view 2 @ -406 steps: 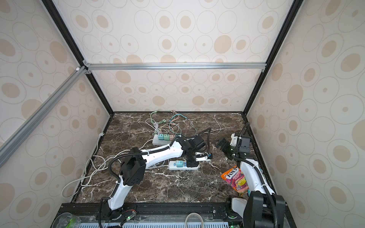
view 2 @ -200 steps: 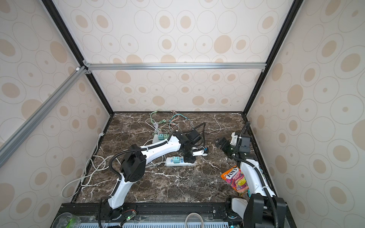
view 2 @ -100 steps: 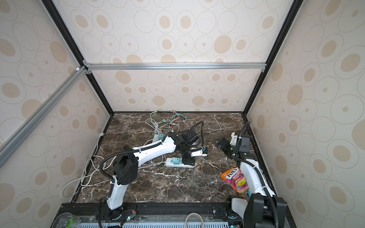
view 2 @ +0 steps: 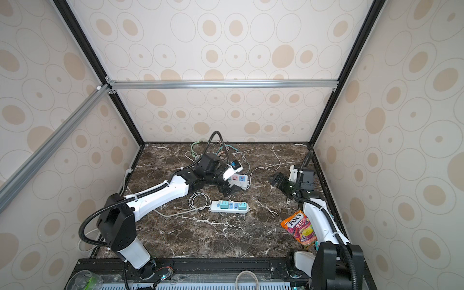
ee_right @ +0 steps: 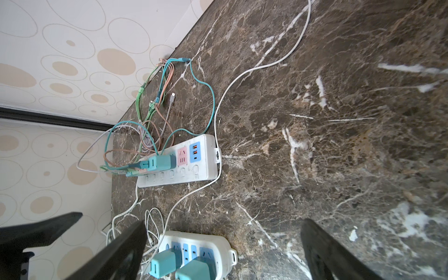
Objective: Insert the plug
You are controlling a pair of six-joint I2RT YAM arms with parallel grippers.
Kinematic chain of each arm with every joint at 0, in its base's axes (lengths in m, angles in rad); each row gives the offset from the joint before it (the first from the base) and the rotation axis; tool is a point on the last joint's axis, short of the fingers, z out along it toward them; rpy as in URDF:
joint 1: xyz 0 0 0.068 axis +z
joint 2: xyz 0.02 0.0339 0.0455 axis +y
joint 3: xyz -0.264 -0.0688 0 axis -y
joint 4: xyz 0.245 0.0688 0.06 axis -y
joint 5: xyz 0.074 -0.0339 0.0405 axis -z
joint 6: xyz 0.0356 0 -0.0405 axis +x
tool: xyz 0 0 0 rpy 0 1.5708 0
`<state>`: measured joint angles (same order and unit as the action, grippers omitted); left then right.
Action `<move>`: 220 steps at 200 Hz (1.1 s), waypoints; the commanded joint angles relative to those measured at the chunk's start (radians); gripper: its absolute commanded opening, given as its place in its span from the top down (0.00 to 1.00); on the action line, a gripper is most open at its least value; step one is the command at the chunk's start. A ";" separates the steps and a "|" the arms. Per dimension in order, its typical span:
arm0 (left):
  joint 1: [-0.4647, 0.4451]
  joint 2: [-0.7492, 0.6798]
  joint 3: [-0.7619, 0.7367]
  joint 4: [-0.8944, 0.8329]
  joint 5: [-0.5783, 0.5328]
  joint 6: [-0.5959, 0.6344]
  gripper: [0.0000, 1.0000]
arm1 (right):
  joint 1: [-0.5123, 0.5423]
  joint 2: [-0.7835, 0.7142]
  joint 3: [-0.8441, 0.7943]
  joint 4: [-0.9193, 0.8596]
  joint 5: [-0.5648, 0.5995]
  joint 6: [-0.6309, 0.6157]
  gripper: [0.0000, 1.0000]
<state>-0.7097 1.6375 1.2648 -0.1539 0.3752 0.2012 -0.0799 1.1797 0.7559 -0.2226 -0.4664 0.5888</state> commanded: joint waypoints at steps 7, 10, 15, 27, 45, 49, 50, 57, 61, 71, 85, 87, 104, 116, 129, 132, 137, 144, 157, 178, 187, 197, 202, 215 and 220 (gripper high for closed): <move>0.066 -0.149 -0.154 0.373 -0.212 -0.215 0.02 | 0.018 0.008 0.029 0.002 0.086 0.006 0.00; 0.074 -0.163 -0.175 0.396 -0.244 -0.231 0.02 | 0.020 0.008 0.029 0.001 0.096 0.007 0.00; 0.087 -0.187 -0.208 0.426 -0.298 -0.256 0.02 | 0.020 0.006 0.029 -0.002 0.117 0.006 0.00; 0.116 -0.246 -0.282 0.497 -0.446 -0.308 0.02 | 0.021 -0.003 0.026 -0.017 0.201 0.002 0.00; 0.154 -0.329 -0.388 0.541 -0.632 -0.356 0.02 | 0.021 -0.013 0.010 -0.028 0.359 -0.030 0.00; 0.163 -0.347 -0.412 0.549 -0.665 -0.359 0.02 | 0.021 -0.015 0.006 -0.031 0.398 -0.037 0.00; 0.164 -0.352 -0.418 0.550 -0.673 -0.361 0.02 | 0.021 -0.015 0.005 -0.032 0.411 -0.039 0.00; 0.176 -0.390 -0.457 0.560 -0.728 -0.365 0.02 | 0.020 -0.015 -0.004 -0.030 0.484 -0.052 0.00; 0.183 -0.408 -0.480 0.565 -0.759 -0.368 0.02 | 0.021 -0.015 -0.009 -0.028 0.524 -0.059 0.00; 0.200 -0.451 -0.537 0.578 -0.838 -0.366 0.02 | 0.021 -0.017 -0.024 -0.014 0.602 -0.084 0.00; 0.217 -0.499 -0.608 0.583 -0.982 -0.360 0.01 | 0.021 -0.021 -0.057 0.032 0.688 -0.130 0.00; 0.220 -0.507 -0.618 0.582 -1.009 -0.361 0.02 | 0.021 -0.023 -0.063 0.040 0.700 -0.136 0.00; 0.258 -0.560 -0.677 0.512 -1.199 -0.439 0.02 | 0.020 -0.022 -0.113 0.131 0.779 -0.190 0.00; 0.299 -0.608 -0.729 0.478 -1.237 -0.496 0.02 | 0.021 -0.009 -0.140 0.194 0.809 -0.227 0.00; 0.334 -0.663 -0.807 0.521 -1.237 -0.489 0.02 | 0.021 0.016 -0.150 0.227 0.815 -0.260 0.00; 0.339 -0.676 -0.826 0.537 -1.237 -0.480 0.02 | 0.020 0.024 -0.153 0.238 0.812 -0.269 0.00; 0.347 -0.694 -0.854 0.560 -1.243 -0.469 0.02 | 0.021 0.036 -0.161 0.261 0.810 -0.281 0.00; 0.357 -0.717 -0.890 0.585 -1.259 -0.457 0.02 | 0.020 0.053 -0.176 0.306 0.799 -0.296 0.00; 0.377 -0.754 -0.936 0.600 -1.287 -0.463 0.02 | 0.022 0.078 -0.218 0.415 0.770 -0.327 0.00; 0.414 -0.790 -0.981 0.605 -1.285 -0.481 0.02 | 0.030 0.125 -0.296 0.621 0.732 -0.386 0.00; 0.428 -0.794 -0.993 0.606 -1.282 -0.488 0.02 | 0.035 0.145 -0.314 0.684 0.729 -0.406 0.00; 0.439 -0.795 -1.003 0.604 -1.274 -0.493 0.02 | 0.039 0.146 -0.311 0.678 0.711 -0.418 0.00; 0.443 -0.792 -1.007 0.605 -1.271 -0.496 0.02 | 0.041 0.145 -0.310 0.688 0.700 -0.431 0.00; 0.456 -0.780 -1.016 0.615 -1.262 -0.497 0.02 | 0.053 0.151 -0.341 0.783 0.679 -0.472 0.00; 0.462 -0.772 -1.020 0.622 -1.260 -0.496 0.01 | 0.056 0.150 -0.348 0.803 0.667 -0.488 0.00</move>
<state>-0.2733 0.8547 0.2581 0.4156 -0.8654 -0.2501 -0.0433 1.3304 0.4332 0.3656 0.2501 0.2035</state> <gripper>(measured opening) 0.983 0.993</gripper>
